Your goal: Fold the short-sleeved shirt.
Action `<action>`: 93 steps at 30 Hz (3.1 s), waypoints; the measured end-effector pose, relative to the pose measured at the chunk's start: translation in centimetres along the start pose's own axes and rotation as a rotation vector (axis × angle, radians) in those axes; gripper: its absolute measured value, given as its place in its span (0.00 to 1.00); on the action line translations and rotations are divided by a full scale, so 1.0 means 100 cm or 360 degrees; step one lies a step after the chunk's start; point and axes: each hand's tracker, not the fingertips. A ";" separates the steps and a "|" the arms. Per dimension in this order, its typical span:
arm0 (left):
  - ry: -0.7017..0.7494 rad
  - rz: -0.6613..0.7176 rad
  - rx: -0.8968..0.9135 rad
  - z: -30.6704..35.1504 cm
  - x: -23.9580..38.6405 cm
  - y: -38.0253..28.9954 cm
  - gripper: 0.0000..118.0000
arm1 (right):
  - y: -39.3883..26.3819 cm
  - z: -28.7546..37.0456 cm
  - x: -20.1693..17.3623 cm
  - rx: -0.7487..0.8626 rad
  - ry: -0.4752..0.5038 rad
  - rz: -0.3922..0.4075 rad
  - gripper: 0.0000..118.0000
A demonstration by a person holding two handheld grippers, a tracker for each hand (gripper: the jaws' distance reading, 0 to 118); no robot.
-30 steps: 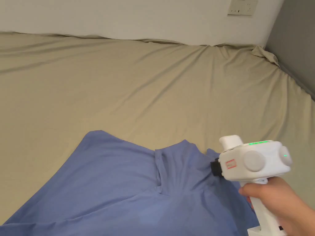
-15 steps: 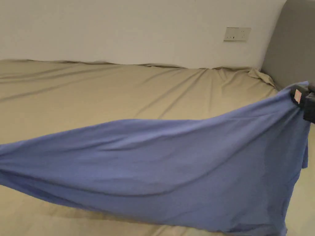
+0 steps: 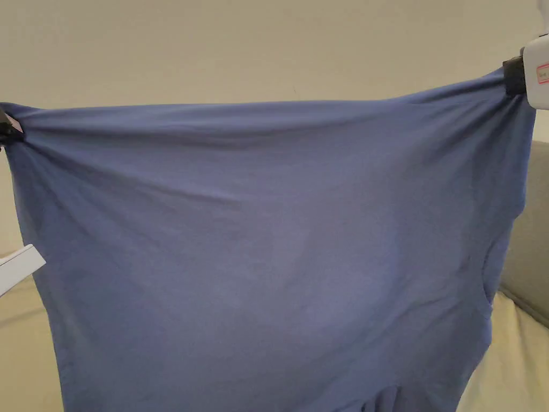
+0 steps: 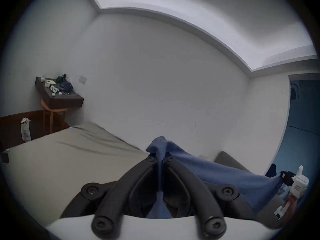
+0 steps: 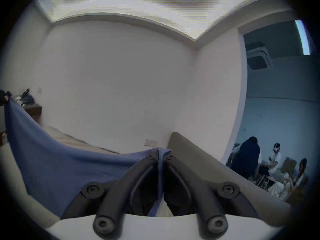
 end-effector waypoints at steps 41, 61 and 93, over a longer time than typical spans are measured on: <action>0.0366 -0.0288 -0.0588 -0.214 -0.036 -0.119 0.02 | -0.107 -0.213 -0.145 -0.0676 0.0165 0.0222 0.05; 0.0431 -0.0266 -0.1140 -0.185 -0.116 -0.299 0.02 | -0.297 -0.206 -0.194 -0.1106 0.0337 0.0329 0.05; 0.0009 -0.0384 -0.1519 0.141 -0.187 -0.337 0.02 | -0.416 0.166 -0.073 -0.1189 0.0575 0.0413 0.05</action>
